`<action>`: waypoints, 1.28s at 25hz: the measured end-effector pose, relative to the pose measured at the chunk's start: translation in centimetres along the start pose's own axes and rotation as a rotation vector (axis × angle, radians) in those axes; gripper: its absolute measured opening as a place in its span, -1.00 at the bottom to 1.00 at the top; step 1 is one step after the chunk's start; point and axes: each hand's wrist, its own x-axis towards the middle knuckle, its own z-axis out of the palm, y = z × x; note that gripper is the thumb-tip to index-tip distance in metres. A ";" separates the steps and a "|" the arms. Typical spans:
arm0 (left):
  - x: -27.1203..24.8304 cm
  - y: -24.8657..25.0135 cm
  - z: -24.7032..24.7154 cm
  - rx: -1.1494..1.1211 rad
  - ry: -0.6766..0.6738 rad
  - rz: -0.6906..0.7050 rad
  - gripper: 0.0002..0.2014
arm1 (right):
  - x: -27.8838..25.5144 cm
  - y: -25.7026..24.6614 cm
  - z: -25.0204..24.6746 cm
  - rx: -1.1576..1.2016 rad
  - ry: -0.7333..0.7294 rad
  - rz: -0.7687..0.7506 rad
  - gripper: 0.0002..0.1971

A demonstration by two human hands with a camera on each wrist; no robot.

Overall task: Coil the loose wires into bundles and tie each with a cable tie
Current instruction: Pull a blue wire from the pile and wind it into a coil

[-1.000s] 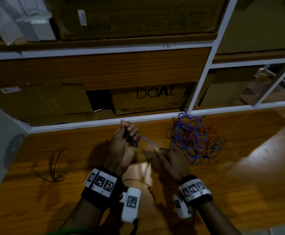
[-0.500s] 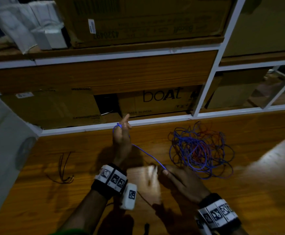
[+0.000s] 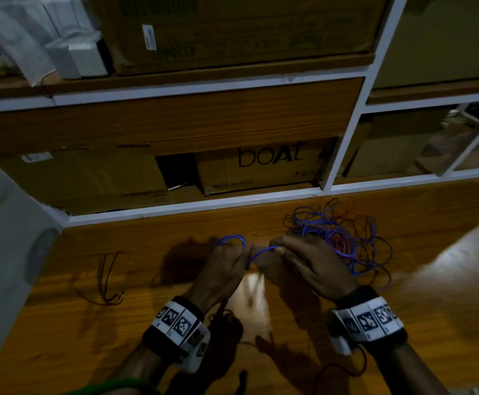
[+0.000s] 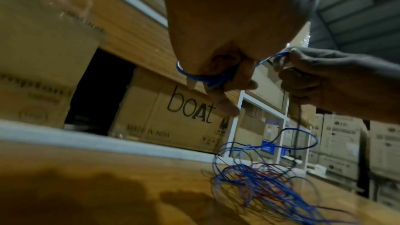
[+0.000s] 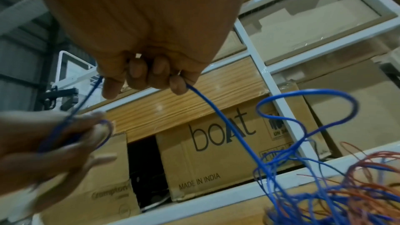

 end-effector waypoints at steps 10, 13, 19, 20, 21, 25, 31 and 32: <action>-1.7 1.4 0.3 -0.459 -0.229 -0.094 -0.37 | 2.5 0.4 0.4 0.063 0.186 0.013 -0.86; -1.9 1.5 0.2 -0.812 -0.315 -0.241 -0.47 | 2.4 1.1 0.8 0.046 0.166 0.061 -0.82; -0.9 4.5 -1.4 -1.182 -0.379 -0.253 -0.61 | 2.0 1.9 2.9 0.167 0.104 0.169 -0.69; -0.5 5.1 -1.7 -1.233 -0.383 -0.243 -0.64 | 2.0 1.9 3.2 0.205 0.095 0.185 -0.67; -0.1 5.6 -1.9 -1.294 -0.376 -0.235 -0.66 | 1.9 1.9 3.6 0.236 0.088 0.197 -0.65; 1.2 6.3 -1.8 -1.497 -0.235 -0.181 -0.71 | 1.6 1.6 5.1 0.240 0.027 0.254 -0.50; 4.1 4.7 -1.5 -1.501 0.154 -0.210 -0.68 | -0.8 0.8 6.1 0.163 -0.133 0.274 -0.55; 4.5 4.0 -1.1 -1.395 0.194 -0.216 -0.68 | -1.2 0.6 6.2 0.140 -0.141 0.255 -0.56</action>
